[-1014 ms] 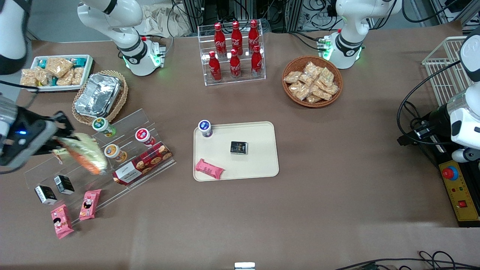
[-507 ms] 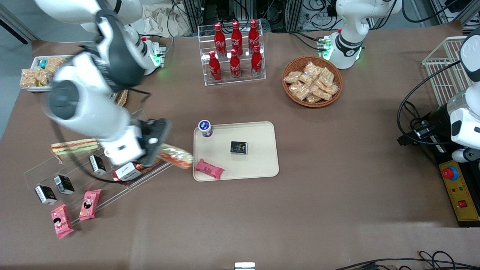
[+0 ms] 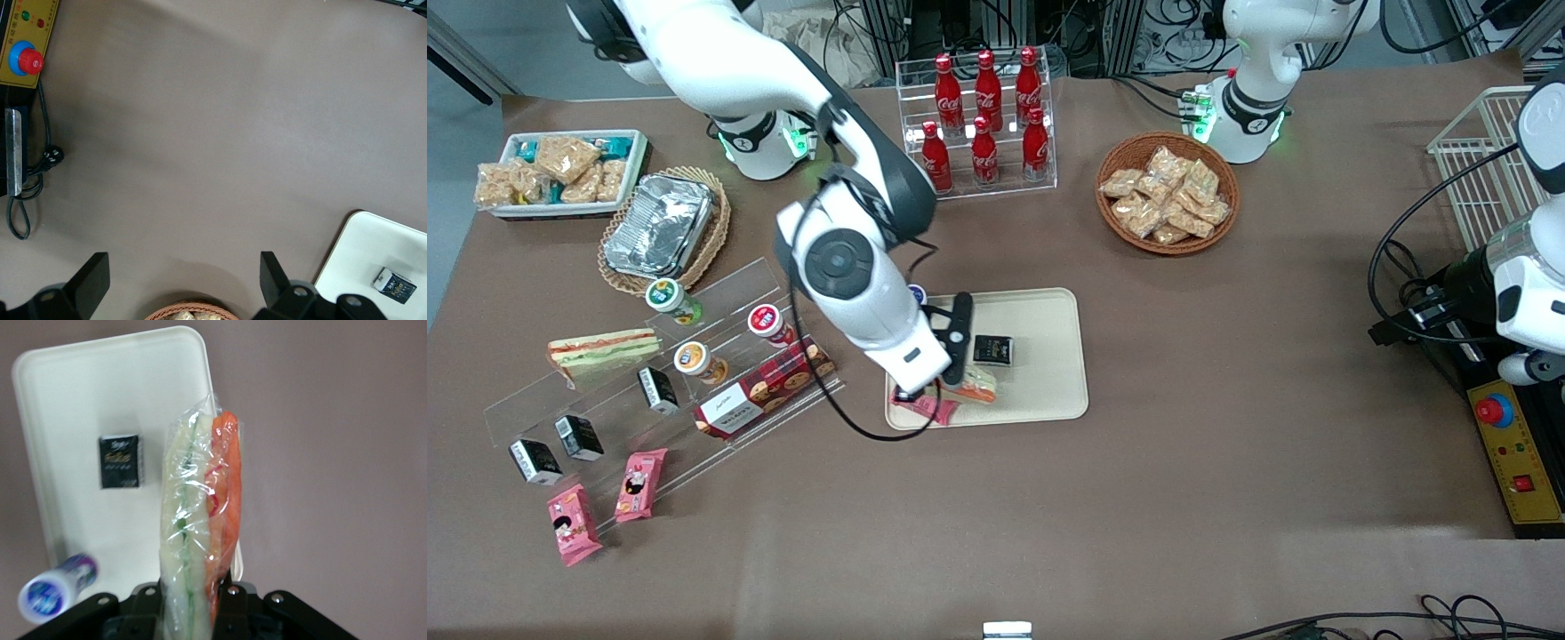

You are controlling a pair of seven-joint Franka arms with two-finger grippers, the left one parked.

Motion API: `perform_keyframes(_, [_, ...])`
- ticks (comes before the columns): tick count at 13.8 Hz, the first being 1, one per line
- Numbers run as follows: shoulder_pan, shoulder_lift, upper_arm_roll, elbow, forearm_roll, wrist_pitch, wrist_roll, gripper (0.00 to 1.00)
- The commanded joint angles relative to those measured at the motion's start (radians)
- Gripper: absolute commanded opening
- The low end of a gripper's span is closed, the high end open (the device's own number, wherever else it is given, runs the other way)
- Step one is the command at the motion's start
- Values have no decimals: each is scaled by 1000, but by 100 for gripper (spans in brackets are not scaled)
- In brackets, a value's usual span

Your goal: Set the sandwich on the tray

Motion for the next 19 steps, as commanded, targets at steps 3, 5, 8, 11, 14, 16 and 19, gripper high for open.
perform_keyframes(3, [60, 108, -13, 19, -75, 144, 31, 27])
perform_keyframes(5, [63, 140, -13, 19, -97, 181, 62, 28])
perform_keyframes(8, [86, 172, -13, 19, -100, 219, 70, 28])
perform_keyframes(11, [84, 192, -13, 19, -94, 230, 87, 29])
perform_keyframes(14, [84, 192, -13, 19, -88, 232, 88, 73])
perform_keyframes(16, [84, 192, -12, 19, -77, 245, 87, 100])
perform_keyframes(19, [69, 162, -7, 22, -74, 236, 83, 100])
